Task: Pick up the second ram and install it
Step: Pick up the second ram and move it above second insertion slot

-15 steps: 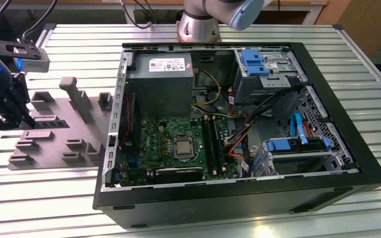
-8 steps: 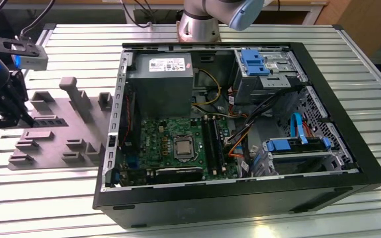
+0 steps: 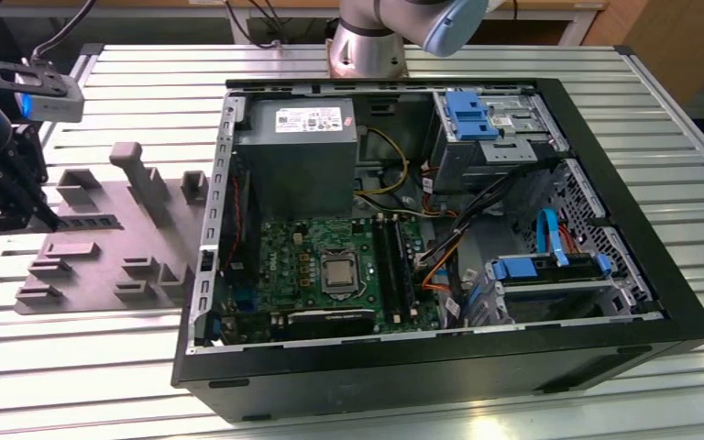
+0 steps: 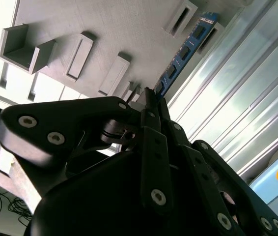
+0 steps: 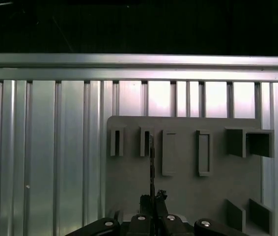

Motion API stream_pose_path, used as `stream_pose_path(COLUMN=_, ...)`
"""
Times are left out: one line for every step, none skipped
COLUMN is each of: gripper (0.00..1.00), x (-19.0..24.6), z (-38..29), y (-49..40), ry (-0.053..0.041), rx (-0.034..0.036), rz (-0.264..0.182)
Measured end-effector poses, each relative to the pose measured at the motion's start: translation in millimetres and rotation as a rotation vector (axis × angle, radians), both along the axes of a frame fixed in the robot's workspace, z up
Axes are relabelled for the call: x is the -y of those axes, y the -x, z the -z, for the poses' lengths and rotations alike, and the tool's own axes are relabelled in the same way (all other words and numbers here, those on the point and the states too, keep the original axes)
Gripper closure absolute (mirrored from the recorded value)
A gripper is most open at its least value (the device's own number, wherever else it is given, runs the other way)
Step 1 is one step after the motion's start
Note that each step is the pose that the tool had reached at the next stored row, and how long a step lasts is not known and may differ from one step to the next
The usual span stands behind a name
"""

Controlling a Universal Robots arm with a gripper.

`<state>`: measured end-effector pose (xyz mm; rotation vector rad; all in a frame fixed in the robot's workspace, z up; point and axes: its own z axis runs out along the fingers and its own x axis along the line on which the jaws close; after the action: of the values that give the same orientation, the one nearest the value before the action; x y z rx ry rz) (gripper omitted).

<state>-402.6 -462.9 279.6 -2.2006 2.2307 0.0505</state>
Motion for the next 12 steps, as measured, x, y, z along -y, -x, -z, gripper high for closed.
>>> stream_pose_path(gripper=0.86, x=0.0, z=0.0, y=0.0, ry=-0.0001, rx=0.0001, rz=0.000)
stream_pose_path(gripper=0.86, x=0.0, z=-0.2, y=0.0, ry=0.0001, rx=-0.0001, rz=0.000)
stream_pose_path(gripper=0.86, x=0.0, z=-0.2, y=0.0, ry=0.0001, rx=0.0000, rz=0.000)
stream_pose_path(gripper=0.86, x=0.0, z=-0.3, y=0.0, ry=0.0001, rx=0.0000, rz=0.000)
stream_pose_path(gripper=0.86, x=0.0, z=-0.5, y=0.0, ry=0.0002, rx=-0.0001, rz=0.000)
stream_pose_path(gripper=0.86, x=0.0, z=-0.8, y=0.0, ry=0.0002, rx=-0.0002, rz=0.000)
stream_pose_path(gripper=0.86, x=0.0, z=-1.1, y=0.0, ry=0.0002, rx=-0.0002, rz=0.000)
stream_pose_path(gripper=0.86, x=0.0, z=-1.7, y=0.0, ry=0.0003, rx=-0.0003, rz=0.000)
stream_pose_path(gripper=0.86, x=0.0, z=-2.1, y=0.0, ry=0.0001, rx=-0.0002, rz=0.000)
stream_pose_path(gripper=0.86, x=0.0, z=-2.6, y=0.0, ry=0.0001, rx=-0.0001, rz=0.000)
stream_pose_path(gripper=0.86, x=0.0, z=-3.1, y=0.0, ry=0.0001, rx=-0.0001, rz=0.000)
stream_pose_path(gripper=0.86, x=0.0, z=-3.7, y=0.0, ry=0.0001, rx=-0.0001, rz=0.000)
